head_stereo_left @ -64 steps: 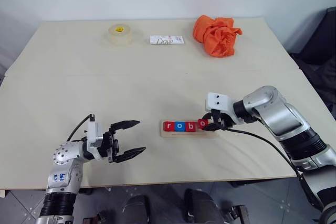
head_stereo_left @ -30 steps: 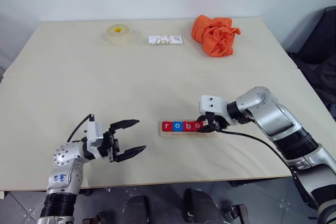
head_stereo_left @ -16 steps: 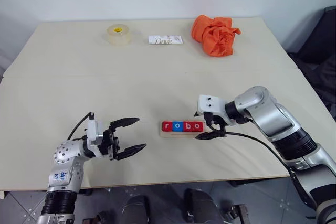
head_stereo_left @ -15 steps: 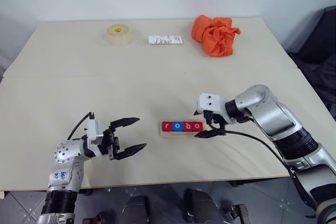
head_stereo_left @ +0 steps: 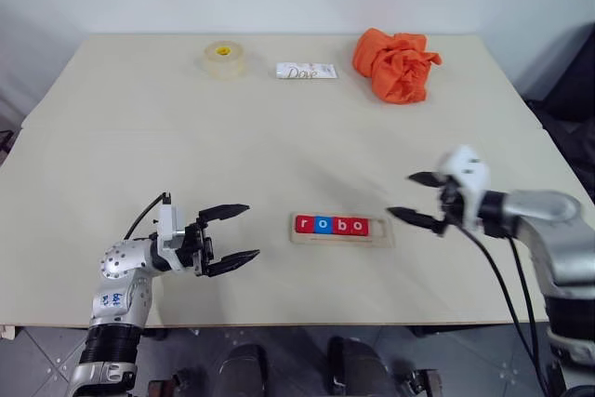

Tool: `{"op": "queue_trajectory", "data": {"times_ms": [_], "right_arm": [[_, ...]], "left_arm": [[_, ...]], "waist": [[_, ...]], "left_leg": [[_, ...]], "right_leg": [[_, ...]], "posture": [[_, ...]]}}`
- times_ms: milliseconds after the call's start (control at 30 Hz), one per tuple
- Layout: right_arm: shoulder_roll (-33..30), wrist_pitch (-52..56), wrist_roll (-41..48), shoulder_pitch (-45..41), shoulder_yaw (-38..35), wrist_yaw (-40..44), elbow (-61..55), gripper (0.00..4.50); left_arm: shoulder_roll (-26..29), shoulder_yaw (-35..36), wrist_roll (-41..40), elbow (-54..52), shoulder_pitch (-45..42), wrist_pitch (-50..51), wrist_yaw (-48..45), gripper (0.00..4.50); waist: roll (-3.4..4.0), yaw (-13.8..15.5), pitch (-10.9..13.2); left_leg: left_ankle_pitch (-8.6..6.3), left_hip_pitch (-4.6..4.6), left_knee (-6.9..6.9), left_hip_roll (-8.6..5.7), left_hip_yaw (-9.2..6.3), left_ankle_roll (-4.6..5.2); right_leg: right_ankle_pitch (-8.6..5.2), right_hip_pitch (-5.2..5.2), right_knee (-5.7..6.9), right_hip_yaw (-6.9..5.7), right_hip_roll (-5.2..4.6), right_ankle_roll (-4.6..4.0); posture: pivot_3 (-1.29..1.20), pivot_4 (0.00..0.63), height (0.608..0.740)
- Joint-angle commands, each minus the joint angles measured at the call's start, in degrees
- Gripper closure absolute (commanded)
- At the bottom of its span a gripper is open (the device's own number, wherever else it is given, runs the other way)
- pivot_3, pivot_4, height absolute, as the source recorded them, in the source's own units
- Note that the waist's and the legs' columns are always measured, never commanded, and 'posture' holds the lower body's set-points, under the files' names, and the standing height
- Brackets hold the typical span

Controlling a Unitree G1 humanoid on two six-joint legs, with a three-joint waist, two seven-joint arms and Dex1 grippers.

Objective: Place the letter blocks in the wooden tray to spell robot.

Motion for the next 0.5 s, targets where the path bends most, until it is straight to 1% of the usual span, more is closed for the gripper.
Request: {"op": "queue_trajectory", "data": {"times_ms": [33, 167, 267, 400, 500], "right_arm": [[0.6, -1.8, 2.1, 6.1, -8.9, -4.3, -2.7, 0.02], [1.6, -0.9, 3.1, 15.4, -14.9, -7.8, -5.8, 0.02], [3.2, 0.7, 4.7, 19.7, -17.8, -10.9, -9.0, 0.02], [5.8, 2.7, 6.6, 19.6, -18.0, -15.9, -10.9, 0.02], [6.9, 2.6, 7.1, 15.8, -16.5, -19.4, -8.1, 0.02]], "left_arm": [[0.9, 0.3, -0.5, 1.2, -1.6, -0.5, -1.4, 0.0], [1.3, 0.1, -0.3, 3.6, -3.7, -0.4, -2.7, 0.0], [1.6, 0.0, -0.2, 5.2, -5.3, -0.3, -3.7, 0.0], [1.7, -0.5, 0.2, 7.0, -7.1, -0.3, -5.0, 0.0], [1.3, -0.7, 0.4, 7.6, -8.0, -0.3, -5.2, 0.0]], "waist": [[0.0, -0.1, 0.0], [0.04, 0.0, 0.0], [0.06, -0.5, 0.0], [0.06, -1.1, 0.0], [0.08, -1.0, -0.1]], "left_leg": [[0.0, 0.01, 0.01, -0.01, 0.02, 0.01], [0.0, 0.06, -0.04, 0.03, -0.07, 0.01], [0.01, 0.07, -0.03, 0.03, -0.05, 0.01], [0.06, 0.13, -0.03, 0.04, -0.06, 0.03], [0.08, 0.14, -0.03, 0.04, -0.08, 0.03]], "right_leg": [[0.0, 0.0, 0.01, 0.02, -0.01, 0.01], [0.0, 0.03, 0.03, -0.01, 0.06, 0.0], [0.0, 0.02, 0.06, 0.02, 0.06, 0.01], [0.02, 0.04, 0.13, 0.04, 0.06, 0.02], [0.02, 0.04, 0.16, 0.05, 0.06, 0.02]], "posture": [[0.0, 0.15, 0.74], [0.0, 0.15, 0.74], [0.0, 0.15, 0.74], [0.0, 0.15, 0.74], [0.0, 0.15, 0.74]]}}
